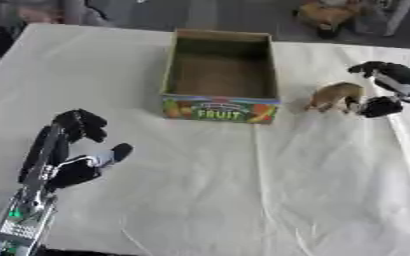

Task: Pick up objects on the table and place them in the box.

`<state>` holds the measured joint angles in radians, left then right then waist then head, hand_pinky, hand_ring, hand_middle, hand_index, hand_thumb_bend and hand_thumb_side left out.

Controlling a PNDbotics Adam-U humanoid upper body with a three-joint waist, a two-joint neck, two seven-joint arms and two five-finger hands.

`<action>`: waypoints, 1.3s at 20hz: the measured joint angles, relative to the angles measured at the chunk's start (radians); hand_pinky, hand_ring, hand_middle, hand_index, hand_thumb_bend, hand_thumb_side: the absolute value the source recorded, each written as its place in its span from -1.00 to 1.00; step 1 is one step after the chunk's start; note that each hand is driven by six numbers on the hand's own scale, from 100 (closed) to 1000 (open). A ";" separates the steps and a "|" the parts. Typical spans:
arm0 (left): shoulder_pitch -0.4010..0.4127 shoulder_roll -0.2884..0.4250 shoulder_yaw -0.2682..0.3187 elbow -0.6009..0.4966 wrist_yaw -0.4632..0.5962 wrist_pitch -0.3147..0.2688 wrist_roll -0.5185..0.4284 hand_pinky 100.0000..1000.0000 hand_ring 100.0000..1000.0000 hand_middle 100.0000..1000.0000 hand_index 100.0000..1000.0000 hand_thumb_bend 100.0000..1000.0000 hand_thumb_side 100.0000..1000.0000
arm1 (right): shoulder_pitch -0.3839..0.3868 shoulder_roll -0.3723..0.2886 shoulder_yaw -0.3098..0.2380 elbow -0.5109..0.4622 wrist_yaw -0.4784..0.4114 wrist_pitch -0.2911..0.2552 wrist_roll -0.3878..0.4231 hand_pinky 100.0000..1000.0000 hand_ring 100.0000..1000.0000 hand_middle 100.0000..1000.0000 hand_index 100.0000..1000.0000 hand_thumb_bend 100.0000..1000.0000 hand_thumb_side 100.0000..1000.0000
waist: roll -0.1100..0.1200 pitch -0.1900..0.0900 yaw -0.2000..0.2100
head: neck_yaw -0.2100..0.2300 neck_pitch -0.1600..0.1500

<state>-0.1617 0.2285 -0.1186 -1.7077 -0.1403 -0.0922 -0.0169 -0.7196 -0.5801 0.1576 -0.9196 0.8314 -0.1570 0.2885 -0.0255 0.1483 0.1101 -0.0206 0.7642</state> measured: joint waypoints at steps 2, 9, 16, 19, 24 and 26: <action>-0.001 0.000 0.000 -0.002 0.000 0.000 -0.001 -0.04 -0.07 -0.05 0.07 0.47 -0.55 | -0.005 0.006 -0.004 0.022 0.012 -0.007 -0.004 0.70 0.76 0.80 0.91 -0.88 -0.52 | 0.002 0.000 0.001 | -0.001 0.000; -0.002 0.000 0.000 -0.002 0.000 -0.001 -0.002 -0.04 -0.07 -0.05 0.07 0.47 -0.55 | -0.021 0.015 -0.016 0.066 0.031 -0.020 -0.018 0.69 0.76 0.78 0.90 -0.89 -0.56 | 0.003 0.000 0.002 | -0.004 0.000; -0.003 0.000 0.000 -0.002 0.000 0.000 -0.004 -0.05 -0.07 -0.06 0.07 0.47 -0.55 | -0.032 0.022 -0.021 0.085 0.050 -0.024 -0.036 0.69 0.75 0.76 0.88 -0.90 -0.63 | 0.003 0.000 0.006 | -0.006 0.000; -0.003 0.000 0.000 -0.002 0.000 0.000 -0.004 -0.05 -0.07 -0.06 0.07 0.47 -0.55 | -0.040 0.022 -0.022 0.092 0.061 -0.023 -0.047 0.69 0.74 0.74 0.86 -0.91 -0.67 | 0.004 0.000 0.007 | -0.008 0.000; -0.003 0.000 0.000 -0.002 0.000 0.000 -0.005 -0.05 -0.07 -0.06 0.07 0.47 -0.55 | -0.046 0.023 -0.025 0.100 0.074 -0.026 -0.056 0.68 0.73 0.72 0.84 -0.93 -0.70 | 0.004 0.000 0.008 | -0.008 0.000; -0.003 0.000 -0.001 -0.002 0.000 -0.001 -0.005 -0.04 -0.07 -0.06 0.07 0.47 -0.55 | -0.048 0.025 -0.027 0.105 0.077 -0.027 -0.057 0.68 0.73 0.71 0.84 -0.93 -0.71 | 0.004 0.000 0.012 | -0.008 0.000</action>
<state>-0.1648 0.2280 -0.1192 -1.7095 -0.1402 -0.0927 -0.0216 -0.7672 -0.5555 0.1304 -0.8146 0.9082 -0.1843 0.2314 -0.0210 0.1483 0.1218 -0.0289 0.7642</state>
